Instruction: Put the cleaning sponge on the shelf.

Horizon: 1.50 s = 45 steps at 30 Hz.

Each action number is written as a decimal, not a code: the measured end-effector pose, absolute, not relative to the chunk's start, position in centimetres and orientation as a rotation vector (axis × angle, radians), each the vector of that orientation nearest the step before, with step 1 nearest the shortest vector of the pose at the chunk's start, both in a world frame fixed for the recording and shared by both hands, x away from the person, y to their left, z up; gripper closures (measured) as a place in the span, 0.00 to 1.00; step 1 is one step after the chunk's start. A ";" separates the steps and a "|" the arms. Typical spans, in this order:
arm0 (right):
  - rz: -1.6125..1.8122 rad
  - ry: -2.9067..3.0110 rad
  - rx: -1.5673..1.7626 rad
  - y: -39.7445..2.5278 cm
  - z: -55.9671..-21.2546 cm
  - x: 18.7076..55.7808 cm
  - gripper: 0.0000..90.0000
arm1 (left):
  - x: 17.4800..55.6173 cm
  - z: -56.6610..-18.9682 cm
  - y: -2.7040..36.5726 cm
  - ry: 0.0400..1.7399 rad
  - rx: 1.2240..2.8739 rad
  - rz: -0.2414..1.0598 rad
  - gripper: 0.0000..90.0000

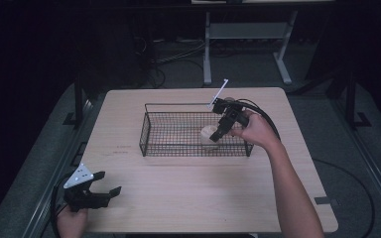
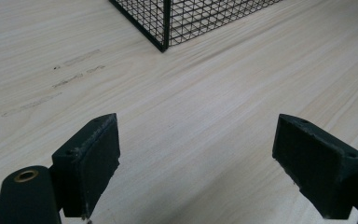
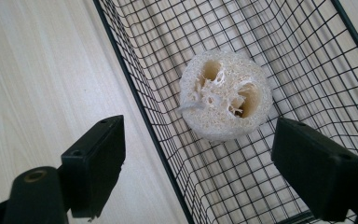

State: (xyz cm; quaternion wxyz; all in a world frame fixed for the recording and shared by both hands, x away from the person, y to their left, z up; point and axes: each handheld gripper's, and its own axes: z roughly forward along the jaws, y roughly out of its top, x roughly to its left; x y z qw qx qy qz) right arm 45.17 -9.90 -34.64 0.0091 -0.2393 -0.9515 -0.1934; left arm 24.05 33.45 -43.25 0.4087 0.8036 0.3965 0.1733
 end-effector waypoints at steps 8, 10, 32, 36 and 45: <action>-0.611 -2.981 -0.733 -10.0 -34.1 44.5 0.19 | 24.0 -43.2 33.5 1.001 2.025 0.440 0.15; -0.610 -2.987 -0.729 -10.0 -34.1 44.4 0.19 | 24.0 -43.3 33.5 1.001 2.026 0.439 0.15; -0.638 -2.995 -0.710 -11.6 -34.5 42.0 0.18 | 24.1 -43.3 33.3 0.999 2.030 0.439 0.15; -0.635 -2.997 -0.709 -12.0 -35.0 41.4 0.18 | 24.0 -43.3 33.3 0.998 2.034 0.439 0.15; -0.623 -2.979 -0.736 -13.1 -35.8 40.7 0.18 | 24.0 -43.3 33.2 0.998 2.036 0.439 0.15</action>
